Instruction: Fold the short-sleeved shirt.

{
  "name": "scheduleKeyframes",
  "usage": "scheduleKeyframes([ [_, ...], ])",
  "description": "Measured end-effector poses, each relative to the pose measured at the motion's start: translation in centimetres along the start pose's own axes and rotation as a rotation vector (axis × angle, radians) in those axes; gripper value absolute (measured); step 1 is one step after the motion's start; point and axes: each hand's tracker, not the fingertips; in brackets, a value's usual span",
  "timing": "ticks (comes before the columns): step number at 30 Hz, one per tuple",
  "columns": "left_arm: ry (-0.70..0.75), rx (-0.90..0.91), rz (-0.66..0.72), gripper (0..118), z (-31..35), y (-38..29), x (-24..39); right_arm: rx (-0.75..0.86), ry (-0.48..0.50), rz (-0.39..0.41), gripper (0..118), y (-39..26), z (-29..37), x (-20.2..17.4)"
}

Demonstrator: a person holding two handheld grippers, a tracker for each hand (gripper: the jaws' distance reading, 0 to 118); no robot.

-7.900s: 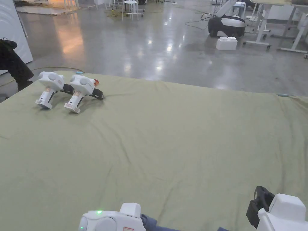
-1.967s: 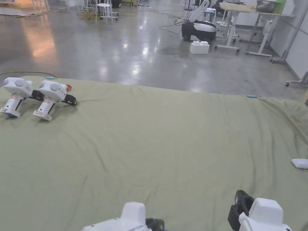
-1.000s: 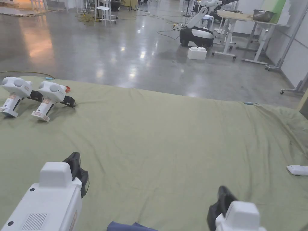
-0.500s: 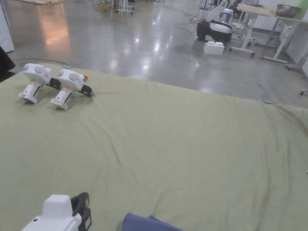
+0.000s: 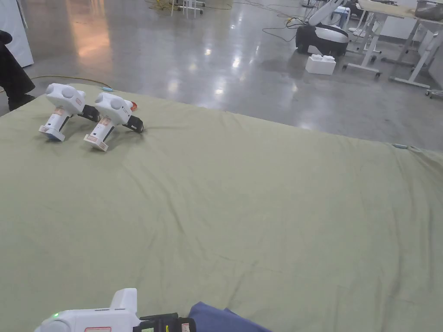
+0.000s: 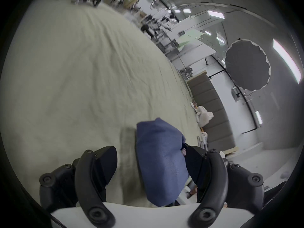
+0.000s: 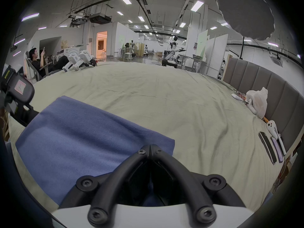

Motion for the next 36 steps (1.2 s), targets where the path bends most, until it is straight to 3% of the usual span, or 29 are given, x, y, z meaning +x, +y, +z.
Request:
scheduleKeyframes([
  [4, -0.081, -0.127, 0.026, 88, -2.8, 0.6, -1.2, -0.003, 0.005, -0.006, 0, 0.0, 0.0, 0.1],
  [9, -0.136, -0.198, 0.039, 81, -5.8, -0.9, 2.4, -0.005, 0.007, -0.007, 0, -0.1, 0.0, 0.2],
  [13, -0.094, -0.183, 0.053, 47, -6.9, -0.6, 1.4, -0.007, 0.005, -0.009, 0, -0.2, -0.1, 0.3],
  [17, -0.108, -0.166, 0.062, 22, -6.3, -0.6, 0.3, -0.004, 0.006, -0.001, 0, 0.1, 0.2, 0.1],
  [27, -0.175, -0.13, 0.007, 17, -1.4, 2.0, 1.1, 0.102, 0.042, 0.008, 0, 4.0, 2.3, 1.9],
  [36, 0.022, -0.02, -0.032, 17, 13.0, 8.8, -2.5, 0.268, -0.027, -0.01, 0, 13.0, 2.5, 7.1],
])
